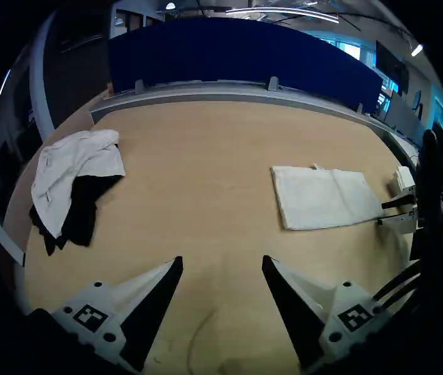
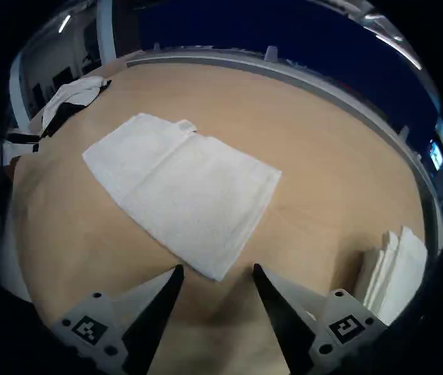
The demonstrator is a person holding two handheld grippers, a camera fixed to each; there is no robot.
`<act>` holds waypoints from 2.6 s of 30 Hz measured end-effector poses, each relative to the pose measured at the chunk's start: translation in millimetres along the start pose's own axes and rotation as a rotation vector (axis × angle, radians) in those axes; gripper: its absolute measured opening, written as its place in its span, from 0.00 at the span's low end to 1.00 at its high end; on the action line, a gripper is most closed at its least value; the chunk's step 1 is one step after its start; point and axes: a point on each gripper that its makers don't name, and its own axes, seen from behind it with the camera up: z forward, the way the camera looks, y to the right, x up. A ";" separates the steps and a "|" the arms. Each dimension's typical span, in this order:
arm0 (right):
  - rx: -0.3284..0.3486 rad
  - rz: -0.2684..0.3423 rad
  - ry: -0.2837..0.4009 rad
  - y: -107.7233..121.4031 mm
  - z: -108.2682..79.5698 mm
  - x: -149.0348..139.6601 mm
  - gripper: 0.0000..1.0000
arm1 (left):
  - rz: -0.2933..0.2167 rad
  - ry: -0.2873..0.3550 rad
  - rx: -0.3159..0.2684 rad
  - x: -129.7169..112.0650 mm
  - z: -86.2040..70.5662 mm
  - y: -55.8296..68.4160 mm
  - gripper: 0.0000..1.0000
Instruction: Fold towel
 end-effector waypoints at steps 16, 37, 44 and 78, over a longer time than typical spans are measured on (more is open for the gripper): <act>0.026 0.025 0.000 -0.5 0.7 -0.6 0.12 | -0.004 -0.004 -0.001 -3.7 1.1 -5.4 0.94; 0.022 -0.049 0.117 -3.8 -33.0 58.3 0.06 | -0.015 0.010 -0.001 4.1 -3.2 -8.1 0.94; 0.016 -0.133 0.180 -13.8 -48.4 105.7 0.06 | -0.019 0.027 -0.002 9.9 -6.5 -9.2 0.94; 0.135 -0.422 0.177 -99.3 -15.8 179.7 0.06 | -0.113 0.078 0.065 9.4 -45.4 -39.8 0.94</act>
